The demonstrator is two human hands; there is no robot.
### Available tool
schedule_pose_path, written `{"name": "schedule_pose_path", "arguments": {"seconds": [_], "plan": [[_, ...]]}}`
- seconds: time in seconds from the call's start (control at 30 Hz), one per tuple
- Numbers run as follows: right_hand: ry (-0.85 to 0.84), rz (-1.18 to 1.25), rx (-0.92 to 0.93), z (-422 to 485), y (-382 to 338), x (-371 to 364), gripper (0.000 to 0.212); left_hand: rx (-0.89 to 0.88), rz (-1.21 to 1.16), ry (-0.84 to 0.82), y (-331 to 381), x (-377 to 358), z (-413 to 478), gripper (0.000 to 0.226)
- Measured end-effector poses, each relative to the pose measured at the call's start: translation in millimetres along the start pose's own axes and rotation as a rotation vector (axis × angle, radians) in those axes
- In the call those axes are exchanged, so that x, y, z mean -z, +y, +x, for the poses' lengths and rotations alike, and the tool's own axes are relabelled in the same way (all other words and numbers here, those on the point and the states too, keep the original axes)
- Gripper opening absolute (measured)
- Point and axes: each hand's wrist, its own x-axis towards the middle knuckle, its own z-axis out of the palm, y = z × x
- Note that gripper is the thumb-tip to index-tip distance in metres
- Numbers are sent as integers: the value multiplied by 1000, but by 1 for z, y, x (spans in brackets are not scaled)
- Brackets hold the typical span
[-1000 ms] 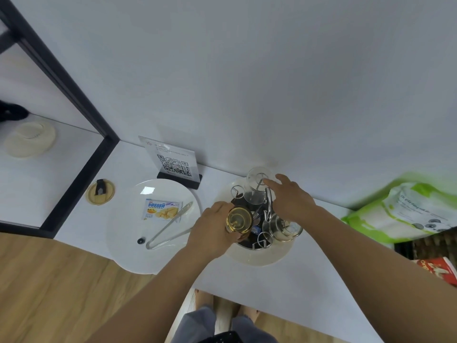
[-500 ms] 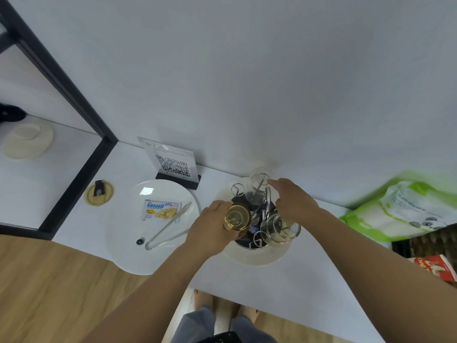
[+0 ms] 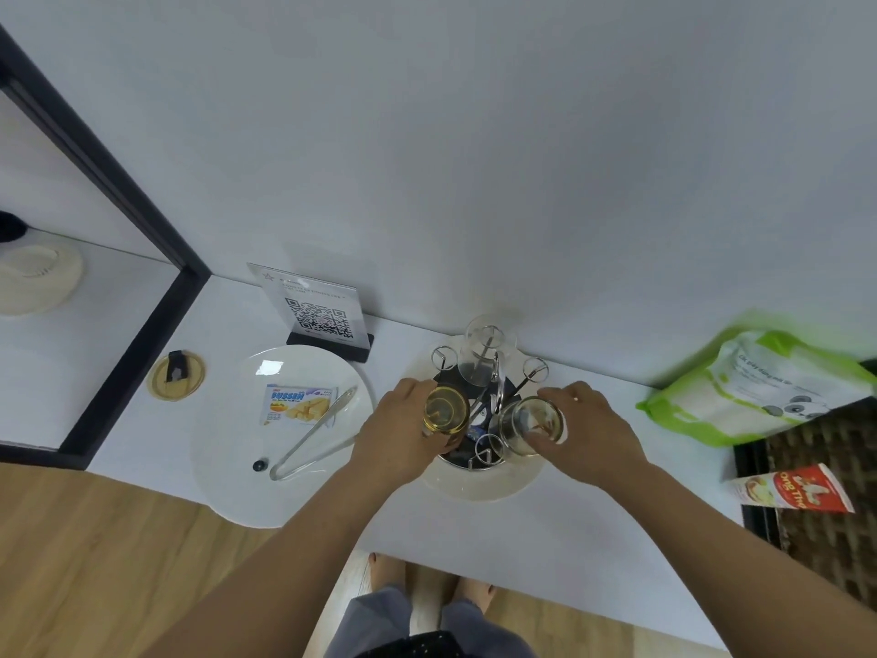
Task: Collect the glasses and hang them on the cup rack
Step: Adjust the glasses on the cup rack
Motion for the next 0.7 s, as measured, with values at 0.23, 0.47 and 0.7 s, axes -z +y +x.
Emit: {"name": "schedule_pose_path", "arguments": {"seconds": [0.23, 0.47, 0.7], "plan": [[-23, -14, -33, -6, -1, -9, 81, 26, 32, -31, 0, 0, 7, 67], [-13, -36, -63, -8, 0, -9, 73, 57, 35, -41, -3, -2, 6, 72], [-13, -40, -73, -8, -3, -10, 72, 70, 32, -51, -2, 0, 8, 68]]}}
